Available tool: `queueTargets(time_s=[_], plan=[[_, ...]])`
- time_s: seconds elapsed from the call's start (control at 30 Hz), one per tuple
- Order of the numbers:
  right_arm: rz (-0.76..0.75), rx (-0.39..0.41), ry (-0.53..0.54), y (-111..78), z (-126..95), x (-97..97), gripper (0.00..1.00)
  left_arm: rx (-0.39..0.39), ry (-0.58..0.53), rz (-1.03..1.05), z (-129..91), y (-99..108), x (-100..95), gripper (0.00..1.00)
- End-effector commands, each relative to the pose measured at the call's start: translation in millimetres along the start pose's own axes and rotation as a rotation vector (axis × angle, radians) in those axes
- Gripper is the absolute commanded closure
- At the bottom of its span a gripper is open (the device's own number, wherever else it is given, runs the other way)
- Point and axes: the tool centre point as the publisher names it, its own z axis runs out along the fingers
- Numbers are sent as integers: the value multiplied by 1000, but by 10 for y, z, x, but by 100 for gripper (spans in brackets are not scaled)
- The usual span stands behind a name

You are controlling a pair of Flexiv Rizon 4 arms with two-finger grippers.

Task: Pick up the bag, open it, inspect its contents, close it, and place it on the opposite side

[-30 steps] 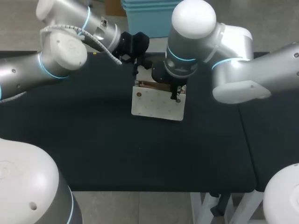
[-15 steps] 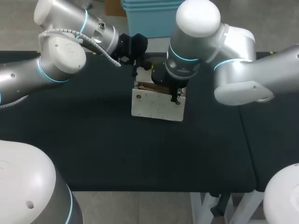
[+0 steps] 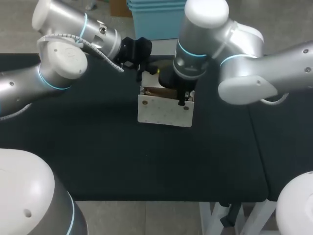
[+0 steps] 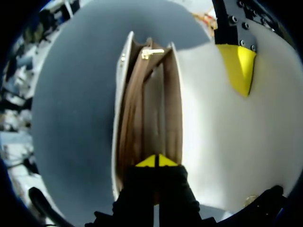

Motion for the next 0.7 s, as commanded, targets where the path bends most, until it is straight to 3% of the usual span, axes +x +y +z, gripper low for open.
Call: queueTargets(time_s=[0.03,0.07,0.1,0.13,0.7], plan=[[-1,5,48,46,110,-56,86,11,-3,4,7,22,12,100],[-2,7,62,50,130,-50,59,15,-3,8,4,25,15,100],[-3,8,75,53,151,-41,20,16,-4,10,2,27,17,100],[-2,6,85,54,170,-32,0,19,-6,13,0,31,18,100],[17,16,139,8,249,28,0,58,5,39,10,75,-7,100]])
